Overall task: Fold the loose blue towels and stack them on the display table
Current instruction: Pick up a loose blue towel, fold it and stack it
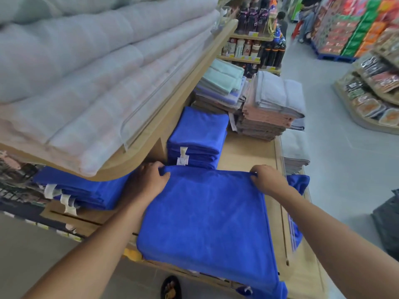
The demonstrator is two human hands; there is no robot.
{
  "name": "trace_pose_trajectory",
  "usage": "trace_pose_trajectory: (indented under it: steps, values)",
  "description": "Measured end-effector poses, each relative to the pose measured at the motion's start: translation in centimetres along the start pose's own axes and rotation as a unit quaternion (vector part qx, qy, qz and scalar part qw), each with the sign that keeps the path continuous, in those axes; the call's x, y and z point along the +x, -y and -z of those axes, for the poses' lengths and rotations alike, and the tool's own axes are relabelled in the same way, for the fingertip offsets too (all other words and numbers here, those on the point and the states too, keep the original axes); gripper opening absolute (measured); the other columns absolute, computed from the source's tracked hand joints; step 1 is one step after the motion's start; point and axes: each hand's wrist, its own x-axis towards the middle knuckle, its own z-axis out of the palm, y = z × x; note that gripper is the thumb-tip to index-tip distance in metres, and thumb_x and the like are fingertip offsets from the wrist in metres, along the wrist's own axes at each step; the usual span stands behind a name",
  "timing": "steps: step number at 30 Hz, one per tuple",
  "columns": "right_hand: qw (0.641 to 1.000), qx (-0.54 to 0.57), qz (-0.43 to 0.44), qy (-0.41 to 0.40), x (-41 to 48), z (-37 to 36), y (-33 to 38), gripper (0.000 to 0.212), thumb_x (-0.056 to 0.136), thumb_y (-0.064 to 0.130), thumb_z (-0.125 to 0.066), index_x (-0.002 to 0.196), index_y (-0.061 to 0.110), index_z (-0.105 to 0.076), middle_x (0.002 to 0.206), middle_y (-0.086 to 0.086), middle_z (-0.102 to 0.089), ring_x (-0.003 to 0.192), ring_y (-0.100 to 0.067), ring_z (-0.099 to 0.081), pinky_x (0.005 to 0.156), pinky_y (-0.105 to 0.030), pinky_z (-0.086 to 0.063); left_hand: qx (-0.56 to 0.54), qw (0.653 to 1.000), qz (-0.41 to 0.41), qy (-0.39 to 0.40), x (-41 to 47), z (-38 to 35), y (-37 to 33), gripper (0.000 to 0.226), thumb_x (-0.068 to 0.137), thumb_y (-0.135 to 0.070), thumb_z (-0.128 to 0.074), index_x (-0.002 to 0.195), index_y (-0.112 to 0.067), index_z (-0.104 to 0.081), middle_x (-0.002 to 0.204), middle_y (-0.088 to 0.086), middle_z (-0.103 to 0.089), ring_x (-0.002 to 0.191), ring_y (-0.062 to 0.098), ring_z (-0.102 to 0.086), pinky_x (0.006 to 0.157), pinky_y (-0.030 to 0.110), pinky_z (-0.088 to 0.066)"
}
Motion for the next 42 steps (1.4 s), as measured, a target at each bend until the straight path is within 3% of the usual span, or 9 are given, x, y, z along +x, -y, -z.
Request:
trace_pose_trajectory:
  steps: [5,7,11,15,19,24,31,37,42]
  values:
    - [0.997,0.029,0.048,0.048,0.0,3.2,-1.4,0.017,0.099,0.029,-0.061,0.098,0.019,-0.074,0.092,-0.001,-0.073,0.075,-0.015,-0.067,0.064,-0.032,-0.050,-0.359,0.933,0.031,0.006,-0.5,0.6,0.3,0.009,0.095,-0.012,-0.068,0.101,-0.018,-0.065,0.094,-0.008,-0.071,0.088,0.008,-0.067,0.071,0.010,-0.048]
    - [0.995,0.068,0.055,0.040,-0.1,5.1,-1.6,0.014,0.098,0.030,-0.065,0.092,0.023,-0.075,0.083,0.001,-0.074,0.061,-0.008,-0.067,0.063,-0.031,-0.052,-0.431,0.901,0.038,0.024,-0.6,1.5,0.5,0.009,0.099,-0.016,-0.064,0.105,-0.018,-0.070,0.104,-0.001,-0.076,0.090,0.002,-0.070,0.077,0.016,-0.050]
    - [0.991,0.109,0.081,-0.016,0.6,8.8,-1.2,0.012,0.093,0.027,-0.073,0.081,0.025,-0.075,0.071,0.003,-0.072,0.051,-0.002,-0.062,0.061,-0.029,-0.049,-0.493,0.869,0.045,0.019,0.7,4.8,0.2,0.031,0.099,-0.028,-0.065,0.127,-0.013,-0.067,0.130,0.009,-0.068,0.122,0.025,-0.062,0.109,0.041,-0.046]
    - [0.972,0.197,0.087,-0.093,0.8,12.2,-0.4,0.012,0.091,0.025,-0.075,0.080,0.028,-0.075,0.065,0.010,-0.069,0.048,0.000,-0.058,0.059,-0.026,-0.047,-0.518,0.853,0.069,-0.007,1.9,7.4,-0.3,0.033,0.101,-0.022,-0.064,0.131,-0.010,-0.065,0.133,0.010,-0.066,0.125,0.026,-0.060,0.110,0.045,-0.047]
    - [0.959,0.222,0.105,-0.145,-0.1,13.3,0.2,0.008,0.092,0.024,-0.072,0.085,0.024,-0.076,0.072,0.001,-0.071,0.057,-0.009,-0.062,0.063,-0.032,-0.052,-0.519,0.851,0.080,-0.009,1.4,9.0,-1.3,0.032,0.103,-0.017,-0.059,0.134,-0.007,-0.060,0.137,0.013,-0.062,0.128,0.029,-0.057,0.110,0.045,-0.047]
    - [0.960,0.206,0.123,-0.142,-3.1,12.1,-0.3,0.014,0.092,0.025,-0.072,0.081,0.035,-0.072,0.071,0.008,-0.071,0.052,-0.006,-0.062,0.061,-0.027,-0.047,-0.476,0.877,0.059,-0.017,-2.5,10.2,-3.5,0.020,0.099,-0.024,-0.063,0.119,-0.026,-0.062,0.123,-0.001,-0.063,0.115,0.015,-0.058,0.082,0.026,-0.047]
    - [0.950,0.205,0.198,-0.125,-11.2,9.8,-2.5,0.025,0.089,0.022,-0.076,0.081,0.044,-0.070,0.063,0.025,-0.064,0.052,-0.003,-0.054,0.053,-0.013,-0.040,-0.367,0.928,-0.015,-0.065,-11.6,11.7,-1.8,0.015,0.095,-0.010,-0.067,0.107,-0.018,-0.072,0.099,0.001,-0.070,0.092,0.012,-0.064,0.083,0.027,-0.048]
    - [0.967,0.066,0.245,-0.007,-18.1,3.3,-5.0,0.012,0.089,0.036,-0.076,0.090,0.047,-0.070,0.087,0.025,-0.065,0.082,-0.002,-0.057,0.069,-0.021,-0.048,-0.217,0.974,-0.067,0.019,-20.9,7.8,3.1,0.029,0.086,0.000,-0.073,0.093,-0.027,-0.076,0.115,-0.008,-0.067,0.109,-0.005,-0.060,0.093,0.006,-0.040]
    - [0.972,-0.048,0.226,0.049,-19.5,1.3,-5.0,0.024,0.091,0.058,-0.061,0.092,0.039,-0.075,0.093,0.025,-0.067,0.096,0.000,-0.052,0.082,-0.024,-0.047,-0.084,0.993,-0.074,0.040,-23.2,4.7,5.0,0.026,0.088,-0.011,-0.067,0.096,-0.033,-0.076,0.127,-0.011,-0.059,0.123,0.011,-0.053,0.108,0.034,-0.042]
